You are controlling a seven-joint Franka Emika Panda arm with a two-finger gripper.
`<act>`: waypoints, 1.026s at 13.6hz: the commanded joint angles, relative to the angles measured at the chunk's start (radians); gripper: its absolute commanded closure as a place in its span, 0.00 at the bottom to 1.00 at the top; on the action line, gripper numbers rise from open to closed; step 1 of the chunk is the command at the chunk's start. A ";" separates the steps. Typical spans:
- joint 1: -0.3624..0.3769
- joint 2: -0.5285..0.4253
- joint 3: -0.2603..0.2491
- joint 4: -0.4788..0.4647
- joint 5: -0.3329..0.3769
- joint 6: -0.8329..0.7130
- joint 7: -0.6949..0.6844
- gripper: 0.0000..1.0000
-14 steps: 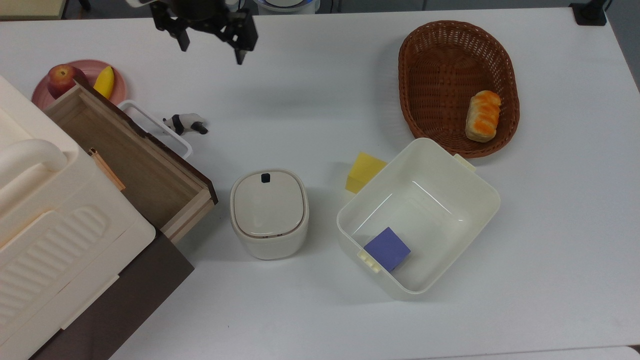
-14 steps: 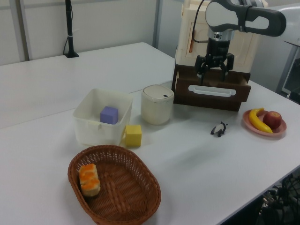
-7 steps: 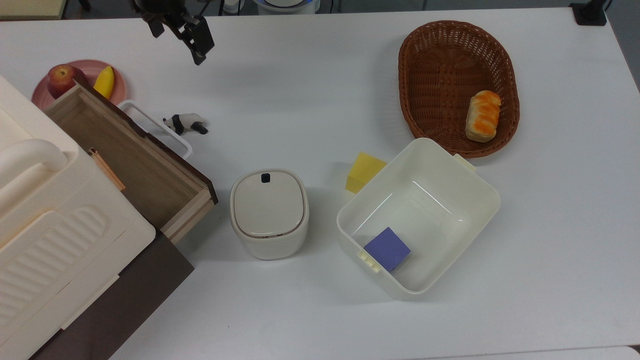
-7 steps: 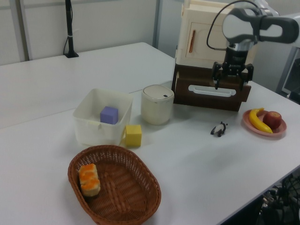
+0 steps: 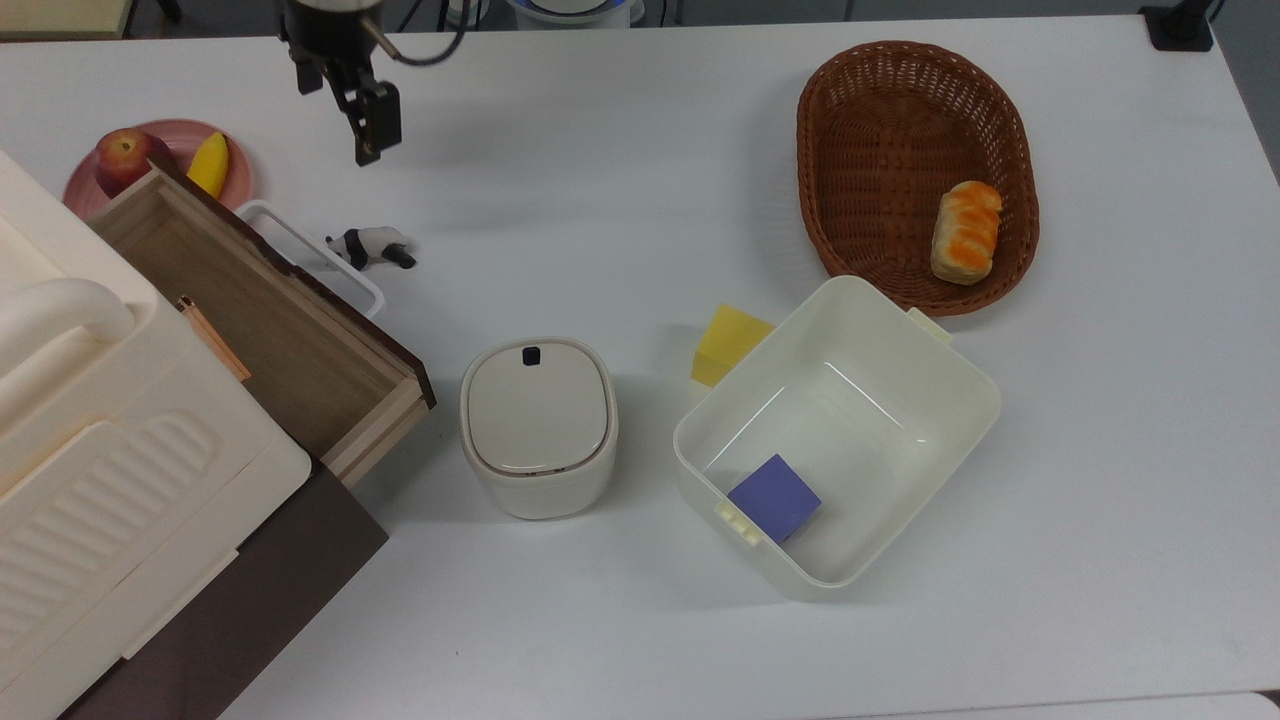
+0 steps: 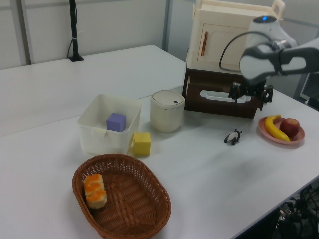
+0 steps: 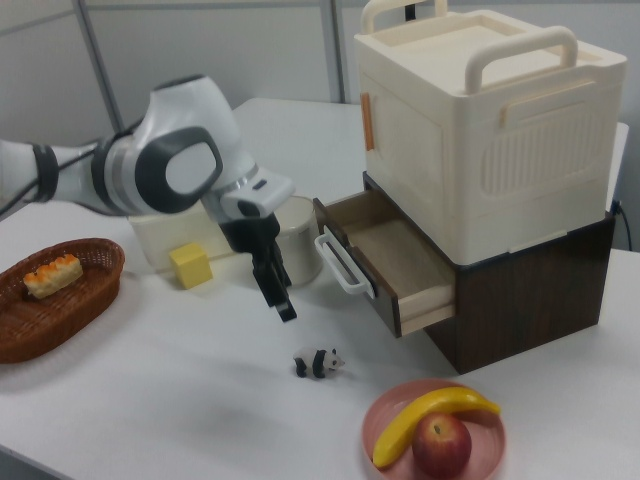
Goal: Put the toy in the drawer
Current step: 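Close the gripper on the panda toy and lift it, then carry the panda toy over the open wooden drawer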
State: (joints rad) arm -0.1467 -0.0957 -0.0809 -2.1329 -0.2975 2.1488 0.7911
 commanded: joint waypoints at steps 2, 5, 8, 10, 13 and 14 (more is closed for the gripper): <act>-0.004 0.065 0.000 -0.093 -0.139 0.173 0.187 0.02; -0.007 0.177 0.000 -0.091 -0.276 0.232 0.365 0.04; -0.010 0.224 0.000 -0.088 -0.293 0.264 0.395 0.09; -0.008 0.280 -0.002 -0.076 -0.319 0.308 0.434 0.16; -0.010 0.278 0.000 -0.071 -0.374 0.313 0.479 0.53; -0.010 0.274 0.000 -0.070 -0.376 0.315 0.471 0.94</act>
State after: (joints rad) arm -0.1526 0.1856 -0.0813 -2.2092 -0.6454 2.4446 1.2435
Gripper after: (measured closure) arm 0.392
